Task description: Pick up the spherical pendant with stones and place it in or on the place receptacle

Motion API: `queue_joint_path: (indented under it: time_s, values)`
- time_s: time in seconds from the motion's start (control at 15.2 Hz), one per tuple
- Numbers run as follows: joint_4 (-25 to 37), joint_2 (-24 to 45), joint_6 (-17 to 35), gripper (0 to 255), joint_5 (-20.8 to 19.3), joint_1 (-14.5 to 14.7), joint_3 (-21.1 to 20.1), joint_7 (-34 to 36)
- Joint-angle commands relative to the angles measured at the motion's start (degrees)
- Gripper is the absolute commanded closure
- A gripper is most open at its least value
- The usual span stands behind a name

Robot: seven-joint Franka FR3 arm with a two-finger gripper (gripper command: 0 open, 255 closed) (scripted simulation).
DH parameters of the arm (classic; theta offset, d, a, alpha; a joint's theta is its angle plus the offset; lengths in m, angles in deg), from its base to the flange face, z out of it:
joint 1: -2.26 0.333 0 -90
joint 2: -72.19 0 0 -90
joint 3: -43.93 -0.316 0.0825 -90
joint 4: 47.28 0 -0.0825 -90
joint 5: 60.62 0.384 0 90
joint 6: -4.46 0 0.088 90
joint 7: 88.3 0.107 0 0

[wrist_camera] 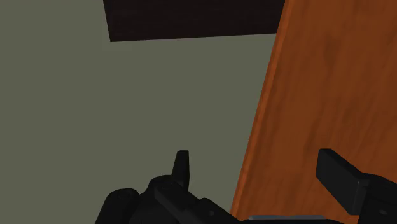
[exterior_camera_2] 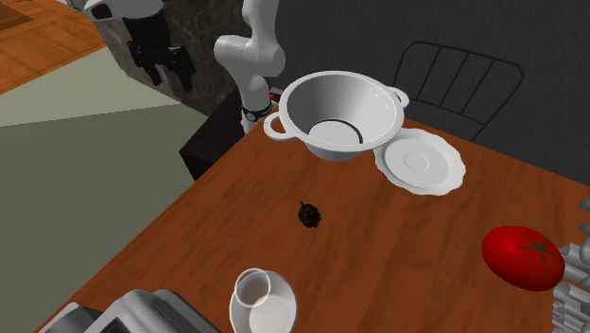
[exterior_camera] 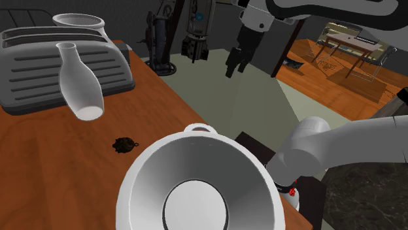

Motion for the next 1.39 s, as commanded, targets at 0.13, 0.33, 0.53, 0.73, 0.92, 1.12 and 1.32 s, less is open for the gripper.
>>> queue_joint_path:
  time_s: [0.13,0.33,0.53,0.73,0.92,1.12,1.32]
  values:
    - [-1.7,0.2,2.2,0,1.9,0.9,-1.9,2.5]
    - [-3.9,1.1,5.7,0,4.7,2.3,-4.7,6.1]
    - [-5.4,2.7,9.5,0,7.5,3.8,-7.7,9.6]
    - [-6.2,5.1,13.5,0,10.2,5.3,-10.6,13.0]
    - [-6.3,8.1,17.7,0,12.6,6.7,-13.7,16.3]
    - [-5.8,11.8,21.9,0,14.7,7.9,-16.7,19.6]
    - [-4.5,16.0,26.1,0,16.2,8.9,-19.7,22.9]
